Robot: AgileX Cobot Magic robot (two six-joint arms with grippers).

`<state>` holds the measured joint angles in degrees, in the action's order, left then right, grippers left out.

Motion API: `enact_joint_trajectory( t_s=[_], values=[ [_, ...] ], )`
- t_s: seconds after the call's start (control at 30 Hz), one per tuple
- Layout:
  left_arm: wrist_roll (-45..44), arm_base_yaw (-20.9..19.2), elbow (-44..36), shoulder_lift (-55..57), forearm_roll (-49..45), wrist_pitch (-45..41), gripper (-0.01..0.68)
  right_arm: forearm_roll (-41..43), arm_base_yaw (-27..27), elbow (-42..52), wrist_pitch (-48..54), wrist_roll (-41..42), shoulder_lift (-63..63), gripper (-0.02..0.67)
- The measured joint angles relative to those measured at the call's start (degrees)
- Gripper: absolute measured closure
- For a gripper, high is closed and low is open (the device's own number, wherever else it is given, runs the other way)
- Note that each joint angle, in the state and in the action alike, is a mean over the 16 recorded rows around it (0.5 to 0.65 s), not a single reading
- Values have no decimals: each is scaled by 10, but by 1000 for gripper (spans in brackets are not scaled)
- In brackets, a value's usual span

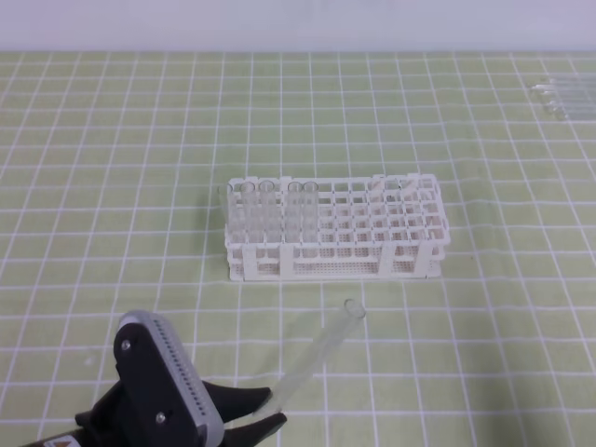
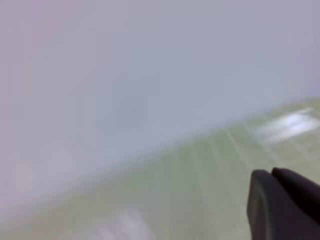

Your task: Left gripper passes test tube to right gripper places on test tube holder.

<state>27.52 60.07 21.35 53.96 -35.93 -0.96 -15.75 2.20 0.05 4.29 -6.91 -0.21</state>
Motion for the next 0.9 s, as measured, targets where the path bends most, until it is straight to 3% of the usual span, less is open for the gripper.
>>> enact_joint_trajectory(
  t_s=[0.33,0.6,0.73,0.9],
  values=[
    [0,0,0,1,0,25,600,-303,0,-1,-96,-48,0,666],
    [0,0,0,23,-2,95,612,-376,0,-2,-32,-20,0,666],
    [0,0,0,54,-3,158,612,-432,0,-19,29,65,0,666],
    [0,0,0,106,-3,247,612,-535,0,-56,124,261,9,663]
  ],
)
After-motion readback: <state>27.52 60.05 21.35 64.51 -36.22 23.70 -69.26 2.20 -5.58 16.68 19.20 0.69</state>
